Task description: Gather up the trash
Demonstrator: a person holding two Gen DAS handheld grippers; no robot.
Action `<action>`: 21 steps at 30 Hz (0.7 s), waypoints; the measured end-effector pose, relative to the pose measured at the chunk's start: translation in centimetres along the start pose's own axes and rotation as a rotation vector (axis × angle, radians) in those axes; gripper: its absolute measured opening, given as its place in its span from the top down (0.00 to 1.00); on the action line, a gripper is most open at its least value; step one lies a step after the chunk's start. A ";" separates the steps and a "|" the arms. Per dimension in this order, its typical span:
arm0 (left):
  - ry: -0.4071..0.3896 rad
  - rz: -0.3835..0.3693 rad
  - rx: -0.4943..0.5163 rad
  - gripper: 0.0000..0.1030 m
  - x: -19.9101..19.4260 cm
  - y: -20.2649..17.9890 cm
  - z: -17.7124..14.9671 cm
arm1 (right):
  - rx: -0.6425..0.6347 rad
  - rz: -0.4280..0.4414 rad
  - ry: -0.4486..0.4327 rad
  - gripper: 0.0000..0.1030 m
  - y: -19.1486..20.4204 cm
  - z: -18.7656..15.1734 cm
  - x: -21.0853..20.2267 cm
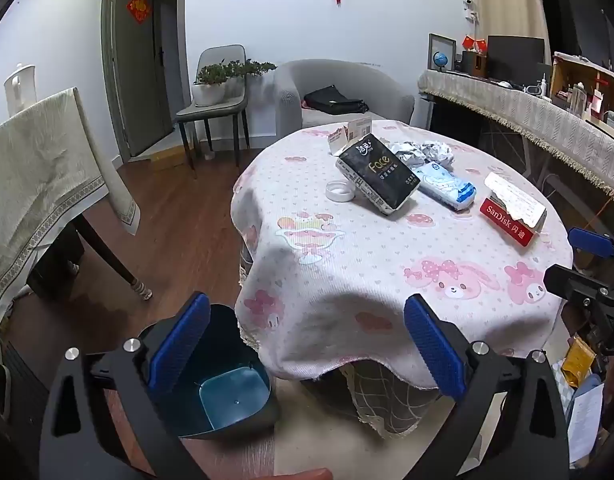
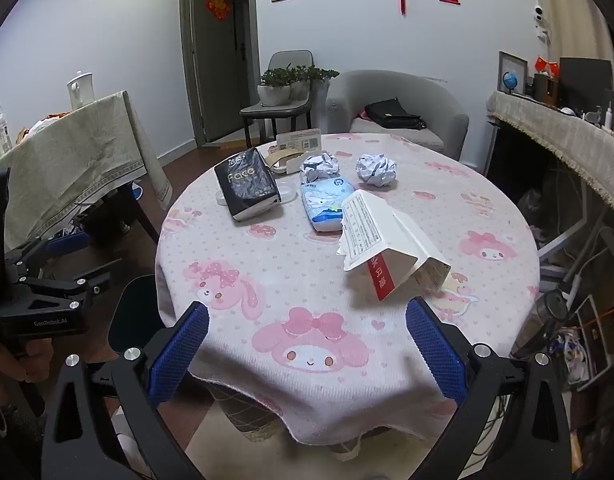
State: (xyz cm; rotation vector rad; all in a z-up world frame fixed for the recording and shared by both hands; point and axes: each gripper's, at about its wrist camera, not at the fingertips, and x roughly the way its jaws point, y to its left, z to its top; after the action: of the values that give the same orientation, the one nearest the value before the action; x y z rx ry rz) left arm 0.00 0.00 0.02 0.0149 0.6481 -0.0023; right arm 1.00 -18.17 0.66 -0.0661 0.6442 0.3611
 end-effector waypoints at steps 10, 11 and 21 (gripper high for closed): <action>0.004 0.004 -0.013 0.03 0.4 0.0 -0.5 | -0.009 -0.006 0.000 0.03 0.4 0.0 0.0; 0.007 0.004 -0.014 0.03 0.4 0.0 -0.5 | -0.008 -0.006 -0.001 0.03 0.3 -0.1 0.0; 0.013 0.000 -0.025 0.03 0.4 0.6 -0.2 | -0.007 -0.003 -0.001 0.03 0.0 0.4 0.0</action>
State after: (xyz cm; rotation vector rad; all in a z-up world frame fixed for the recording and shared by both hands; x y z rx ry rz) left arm 0.22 0.65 -0.42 -0.0092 0.6610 0.0057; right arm 1.20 -18.10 0.96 -0.0741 0.6417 0.3602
